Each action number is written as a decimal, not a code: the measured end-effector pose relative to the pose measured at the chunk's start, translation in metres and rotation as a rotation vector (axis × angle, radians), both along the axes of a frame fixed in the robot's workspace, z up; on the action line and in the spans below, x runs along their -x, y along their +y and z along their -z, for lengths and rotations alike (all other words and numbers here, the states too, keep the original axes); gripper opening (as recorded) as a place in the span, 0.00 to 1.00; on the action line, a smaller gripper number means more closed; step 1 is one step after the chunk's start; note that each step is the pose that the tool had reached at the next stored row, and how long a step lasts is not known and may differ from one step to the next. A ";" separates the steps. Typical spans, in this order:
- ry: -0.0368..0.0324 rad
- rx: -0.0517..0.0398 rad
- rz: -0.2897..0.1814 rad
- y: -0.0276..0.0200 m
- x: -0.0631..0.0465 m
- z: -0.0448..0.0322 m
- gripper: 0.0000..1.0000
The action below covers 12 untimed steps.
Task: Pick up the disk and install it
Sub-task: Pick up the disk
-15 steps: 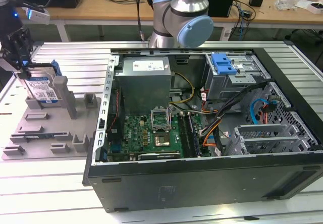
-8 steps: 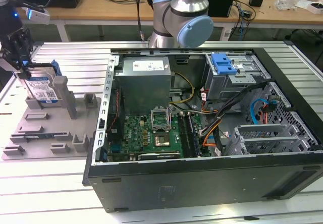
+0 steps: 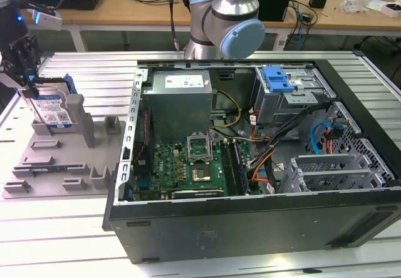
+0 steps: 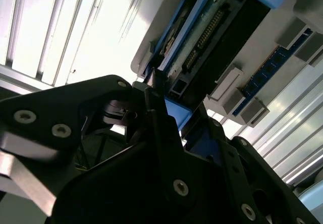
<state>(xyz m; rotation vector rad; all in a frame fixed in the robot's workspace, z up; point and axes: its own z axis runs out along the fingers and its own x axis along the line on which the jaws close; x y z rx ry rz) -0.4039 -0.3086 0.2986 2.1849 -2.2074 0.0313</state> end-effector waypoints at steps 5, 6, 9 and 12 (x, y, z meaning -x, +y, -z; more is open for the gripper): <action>-0.0001 0.0002 0.000 0.0000 0.000 -0.0011 0.36; -0.0001 0.0003 0.000 0.0000 0.000 -0.0025 0.36; 0.0000 0.0003 0.000 0.0000 0.000 -0.0054 0.36; -0.0004 0.0003 0.000 0.0000 0.000 -0.0074 0.36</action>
